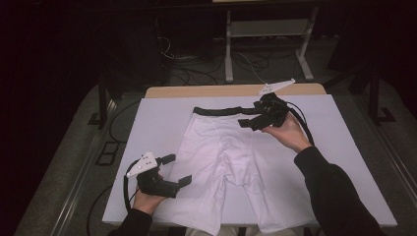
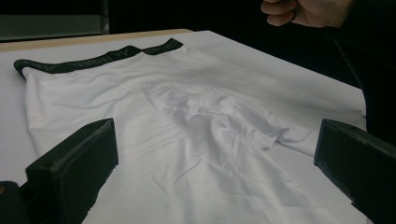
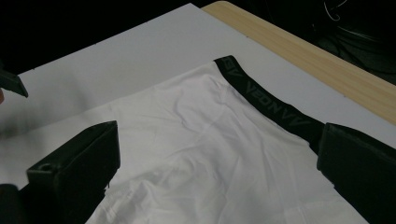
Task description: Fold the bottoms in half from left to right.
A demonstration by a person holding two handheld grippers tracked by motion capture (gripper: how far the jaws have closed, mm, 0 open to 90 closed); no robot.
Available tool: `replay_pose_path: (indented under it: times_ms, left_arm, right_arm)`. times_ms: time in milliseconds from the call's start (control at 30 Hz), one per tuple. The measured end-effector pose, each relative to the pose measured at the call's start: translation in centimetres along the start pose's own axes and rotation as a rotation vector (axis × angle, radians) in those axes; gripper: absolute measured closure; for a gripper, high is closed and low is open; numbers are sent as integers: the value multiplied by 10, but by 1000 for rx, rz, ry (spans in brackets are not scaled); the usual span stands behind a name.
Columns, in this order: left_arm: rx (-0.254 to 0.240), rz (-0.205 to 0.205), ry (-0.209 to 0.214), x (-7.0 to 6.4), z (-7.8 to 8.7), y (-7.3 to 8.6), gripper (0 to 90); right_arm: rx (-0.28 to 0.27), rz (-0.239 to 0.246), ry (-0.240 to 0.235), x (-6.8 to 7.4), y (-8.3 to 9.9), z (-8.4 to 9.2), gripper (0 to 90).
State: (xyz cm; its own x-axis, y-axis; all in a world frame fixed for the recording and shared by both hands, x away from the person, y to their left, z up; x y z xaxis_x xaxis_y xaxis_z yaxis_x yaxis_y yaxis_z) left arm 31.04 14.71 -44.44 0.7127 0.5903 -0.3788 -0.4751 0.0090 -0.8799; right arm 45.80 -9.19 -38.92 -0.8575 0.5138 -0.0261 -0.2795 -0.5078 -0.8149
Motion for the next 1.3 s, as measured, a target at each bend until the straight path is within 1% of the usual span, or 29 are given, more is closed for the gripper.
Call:
replay_pose_path:
  times_ms: [300, 833, 967, 1300]
  left_arm:
    - [-4, 1, 2, 0, 1, 0, 0]
    - [0, 3, 4, 0, 1, 0, 0]
    - [-4, 6, 3, 0, 1, 0, 0]
    - [0, 6, 7, -1, 1, 1, 0]
  right_arm:
    - [6, 6, -6, -1, -9, -14, 0]
    - [22, -12, -16, -9, -19, -45, 0]
    - [26, -4, -15, -11, -23, -52, 0]
    - [32, -14, -14, -17, -31, -71, 0]
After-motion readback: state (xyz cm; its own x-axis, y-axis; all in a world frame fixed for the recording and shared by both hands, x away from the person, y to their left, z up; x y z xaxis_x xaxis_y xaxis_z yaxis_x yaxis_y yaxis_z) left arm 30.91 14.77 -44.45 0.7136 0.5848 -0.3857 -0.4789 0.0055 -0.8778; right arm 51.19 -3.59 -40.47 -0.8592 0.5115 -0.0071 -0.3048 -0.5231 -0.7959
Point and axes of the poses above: each handheld gripper's, and its own axes: z roughly backward along the jaws, y roughly out of its underside, x roughly to its left, the point moved 9 cm from there along -z, roughly forward along the jaws, and after that the axes turned 11 degrees about z, right-handed, at the moved point
